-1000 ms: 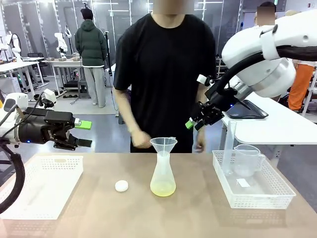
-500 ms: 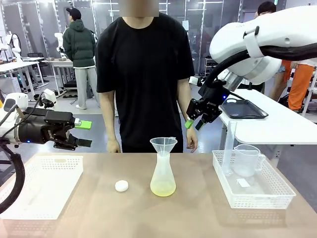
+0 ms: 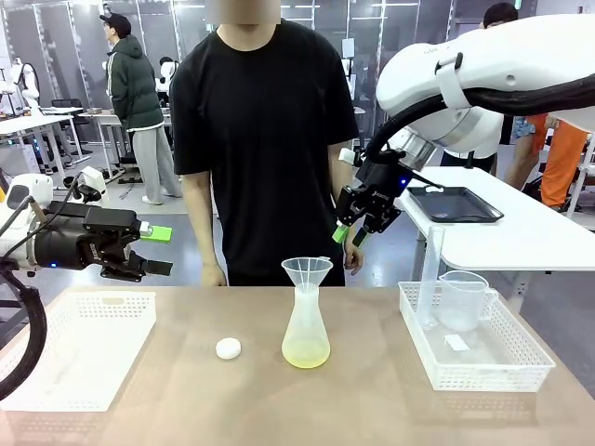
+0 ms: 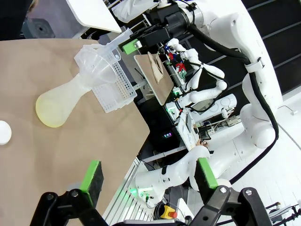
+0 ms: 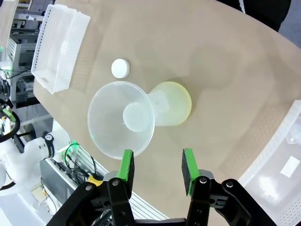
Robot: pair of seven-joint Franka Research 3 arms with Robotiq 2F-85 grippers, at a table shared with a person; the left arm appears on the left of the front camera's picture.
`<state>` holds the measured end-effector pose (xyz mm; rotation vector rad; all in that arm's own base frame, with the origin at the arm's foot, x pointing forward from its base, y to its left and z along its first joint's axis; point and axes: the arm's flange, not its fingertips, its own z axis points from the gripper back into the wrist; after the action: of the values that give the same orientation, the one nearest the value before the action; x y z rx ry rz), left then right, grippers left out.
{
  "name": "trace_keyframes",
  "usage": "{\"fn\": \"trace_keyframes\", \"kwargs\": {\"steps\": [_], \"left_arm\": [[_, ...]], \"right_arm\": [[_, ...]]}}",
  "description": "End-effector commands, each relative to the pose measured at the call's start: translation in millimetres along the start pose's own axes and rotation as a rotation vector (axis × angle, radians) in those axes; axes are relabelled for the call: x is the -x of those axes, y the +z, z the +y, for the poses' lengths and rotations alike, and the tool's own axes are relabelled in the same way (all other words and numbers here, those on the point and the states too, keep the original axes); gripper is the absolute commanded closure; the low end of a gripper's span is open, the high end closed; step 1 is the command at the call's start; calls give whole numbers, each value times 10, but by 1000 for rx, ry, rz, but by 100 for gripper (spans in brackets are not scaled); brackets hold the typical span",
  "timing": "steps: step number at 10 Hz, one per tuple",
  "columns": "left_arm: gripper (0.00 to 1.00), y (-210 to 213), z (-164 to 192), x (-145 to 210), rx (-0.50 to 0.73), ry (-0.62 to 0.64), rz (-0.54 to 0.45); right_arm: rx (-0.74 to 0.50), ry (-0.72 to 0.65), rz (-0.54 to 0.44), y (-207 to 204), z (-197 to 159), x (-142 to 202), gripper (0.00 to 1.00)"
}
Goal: Prepare the solutions needed for the experiment.
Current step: Once the solution is in the Big flask , pick up the Plastic Funnel and place it back into the right Organizing basket.
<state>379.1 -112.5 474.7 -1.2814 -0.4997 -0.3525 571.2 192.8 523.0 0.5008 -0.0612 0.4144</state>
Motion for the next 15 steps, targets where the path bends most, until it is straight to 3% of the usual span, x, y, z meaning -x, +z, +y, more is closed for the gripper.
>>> {"fn": "trace_keyframes", "kwargs": {"steps": [1, 8, 11, 13, 14, 15], "left_arm": [[0, -25, -18, -18, 22, 17, -16], [0, -25, -18, -18, 22, 17, -16], [0, -25, -18, -18, 22, 17, -16], [0, -25, -18, -18, 22, 17, -16], [0, -25, -18, -18, 22, 17, -16], [0, -25, -18, -18, 22, 17, -16]], "right_arm": [[0, -49, 23, -67, 57, -86, 47], [-37, -112, 77, -601, 76, -267, 47], [-12, -152, 87, -480, -37, -67, 47], [-60, -159, 86, -362, -98, 58, 47], [-63, -160, 95, -275, -137, 104, 56], [-59, -161, 106, -207, -152, 154, 56]]}}
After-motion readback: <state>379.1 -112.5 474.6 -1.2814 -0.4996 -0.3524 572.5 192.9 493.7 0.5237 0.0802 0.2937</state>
